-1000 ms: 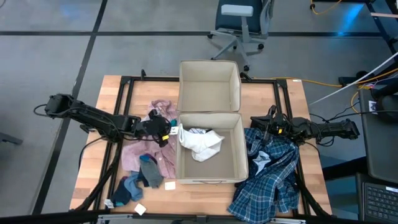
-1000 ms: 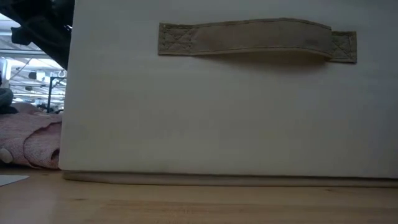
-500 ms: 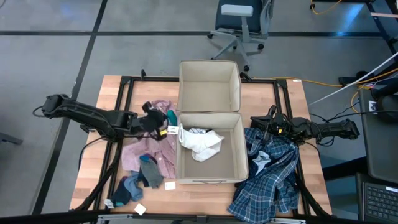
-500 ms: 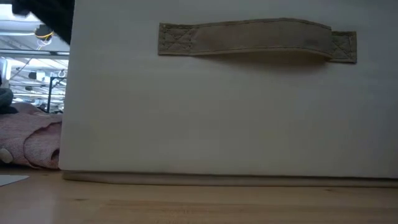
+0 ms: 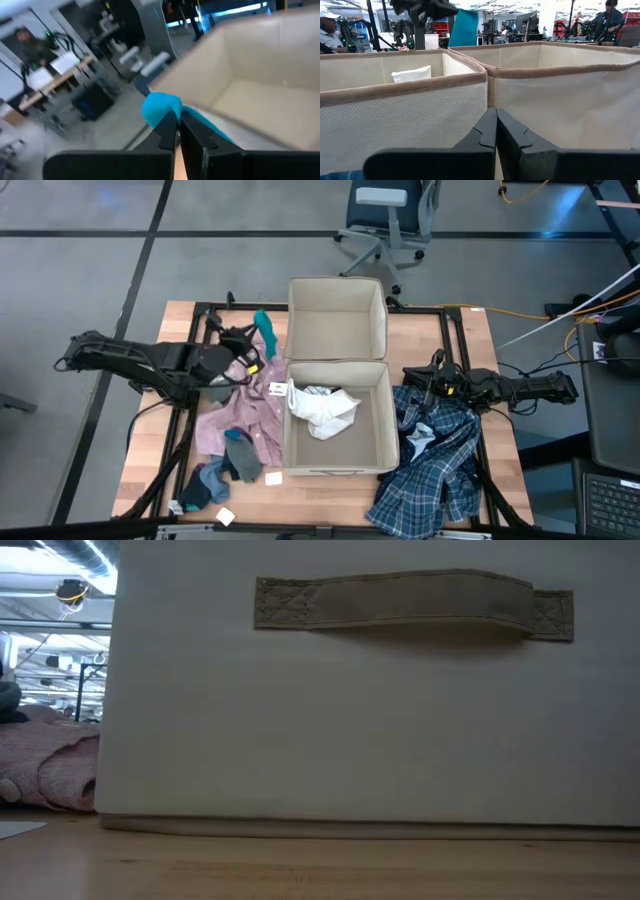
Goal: Sort clothes
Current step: Put the blue sock into the top laundry organizer, then put the pink shirt into the top laundry organizer
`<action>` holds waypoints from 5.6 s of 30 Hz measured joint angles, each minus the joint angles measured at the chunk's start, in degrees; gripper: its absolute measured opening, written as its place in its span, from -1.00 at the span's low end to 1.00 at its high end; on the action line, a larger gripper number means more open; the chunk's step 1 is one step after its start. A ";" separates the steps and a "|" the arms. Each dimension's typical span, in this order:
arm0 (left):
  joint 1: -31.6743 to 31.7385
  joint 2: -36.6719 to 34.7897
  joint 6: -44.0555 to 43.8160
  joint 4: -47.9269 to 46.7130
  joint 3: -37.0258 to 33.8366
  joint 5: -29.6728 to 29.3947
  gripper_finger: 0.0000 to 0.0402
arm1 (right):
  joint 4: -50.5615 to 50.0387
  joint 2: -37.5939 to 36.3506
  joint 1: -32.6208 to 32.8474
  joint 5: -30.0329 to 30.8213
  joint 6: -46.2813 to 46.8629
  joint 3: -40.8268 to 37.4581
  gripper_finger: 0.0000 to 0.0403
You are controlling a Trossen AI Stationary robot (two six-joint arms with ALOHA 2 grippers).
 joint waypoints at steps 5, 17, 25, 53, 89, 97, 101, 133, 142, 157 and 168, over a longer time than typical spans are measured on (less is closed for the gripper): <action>1.93 0.00 13.84 15.14 0.56 2.31 -0.99 | 0.00 0.00 0.00 0.00 -0.02 0.00 -0.96; 10.86 3.54 16.17 33.02 0.61 29.33 -0.97 | 0.00 -0.01 0.00 -0.08 -0.04 -0.01 -0.96; 15.64 12.08 15.99 32.78 0.61 30.49 -0.96 | 0.00 0.00 0.00 -0.46 -0.04 0.00 -0.96; 16.29 15.16 4.72 11.63 7.90 30.35 0.06 | 0.00 0.00 0.00 -0.61 -0.02 -0.01 -0.96; -0.02 8.63 -40.12 -28.20 -4.43 44.17 0.09 | -0.01 0.00 0.00 -0.63 -1.01 -0.01 -0.96; 0.00 11.72 -39.75 -18.62 -10.74 48.59 0.09 | -0.01 0.02 0.00 -0.63 -0.85 -0.02 -0.96; 0.02 12.31 -40.52 -15.45 -14.08 51.25 0.09 | -0.01 0.02 0.00 -0.63 -0.83 -0.02 -0.96; -1.77 24.68 -39.18 -0.58 -23.65 33.92 -0.91 | -0.02 1.14 0.00 -0.63 -0.80 0.00 -0.96; -5.35 24.49 -41.49 -12.28 -17.11 22.70 -0.95 | -0.02 1.14 0.00 -0.62 0.21 -0.01 -0.96; -5.48 14.81 -40.25 -37.29 1.18 7.35 -0.97 | -0.02 1.14 0.00 -0.63 0.20 0.00 -0.96; -1.04 10.85 -23.50 -40.70 16.17 -2.46 -0.96 | -0.02 1.14 0.00 -0.63 0.17 -0.02 -0.96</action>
